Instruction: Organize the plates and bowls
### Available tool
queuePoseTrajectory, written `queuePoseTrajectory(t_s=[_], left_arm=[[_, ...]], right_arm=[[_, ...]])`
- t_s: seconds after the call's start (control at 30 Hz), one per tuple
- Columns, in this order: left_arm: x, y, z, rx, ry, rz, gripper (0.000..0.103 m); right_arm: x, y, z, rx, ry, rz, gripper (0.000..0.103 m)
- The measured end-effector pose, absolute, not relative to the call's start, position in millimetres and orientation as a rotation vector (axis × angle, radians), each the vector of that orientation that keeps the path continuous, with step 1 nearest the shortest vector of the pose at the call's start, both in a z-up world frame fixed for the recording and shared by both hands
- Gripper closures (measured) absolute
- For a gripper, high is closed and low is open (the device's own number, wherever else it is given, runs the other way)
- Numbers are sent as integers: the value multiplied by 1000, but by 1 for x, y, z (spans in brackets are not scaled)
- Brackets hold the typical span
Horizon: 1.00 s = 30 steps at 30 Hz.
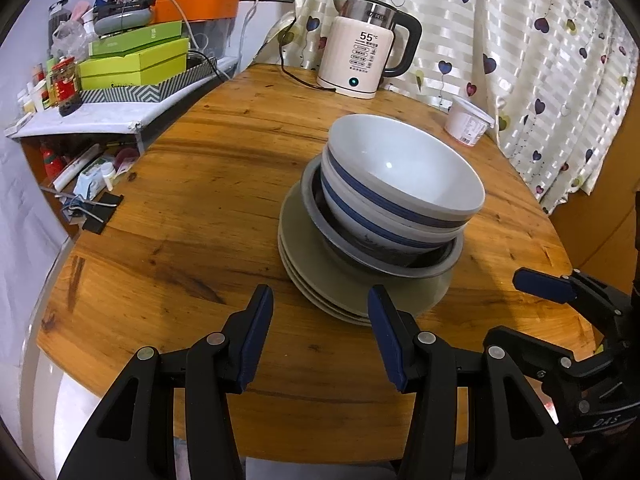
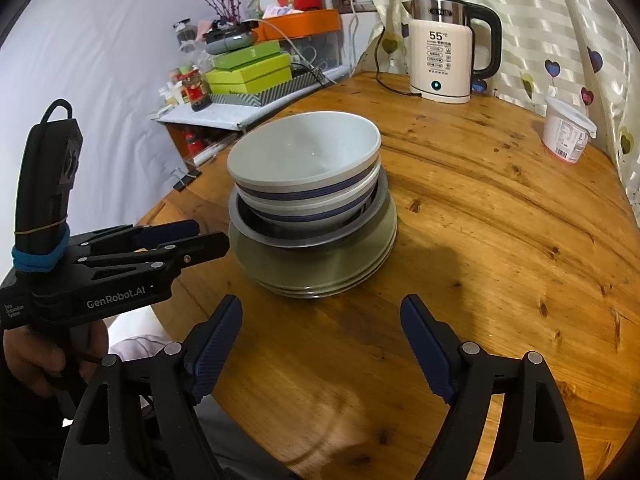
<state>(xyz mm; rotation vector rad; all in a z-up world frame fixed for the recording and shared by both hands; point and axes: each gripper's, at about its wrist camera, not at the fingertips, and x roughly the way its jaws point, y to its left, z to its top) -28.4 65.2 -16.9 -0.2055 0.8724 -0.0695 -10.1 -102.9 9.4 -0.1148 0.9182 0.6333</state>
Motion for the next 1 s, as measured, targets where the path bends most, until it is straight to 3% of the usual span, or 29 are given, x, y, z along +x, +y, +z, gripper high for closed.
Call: queuePoseTrajectory(t_s=[1.0], left_arm=[[-28, 57, -17, -162, 888, -36, 52]], right_arm=[[-9, -102, 7, -112, 924, 634, 21]])
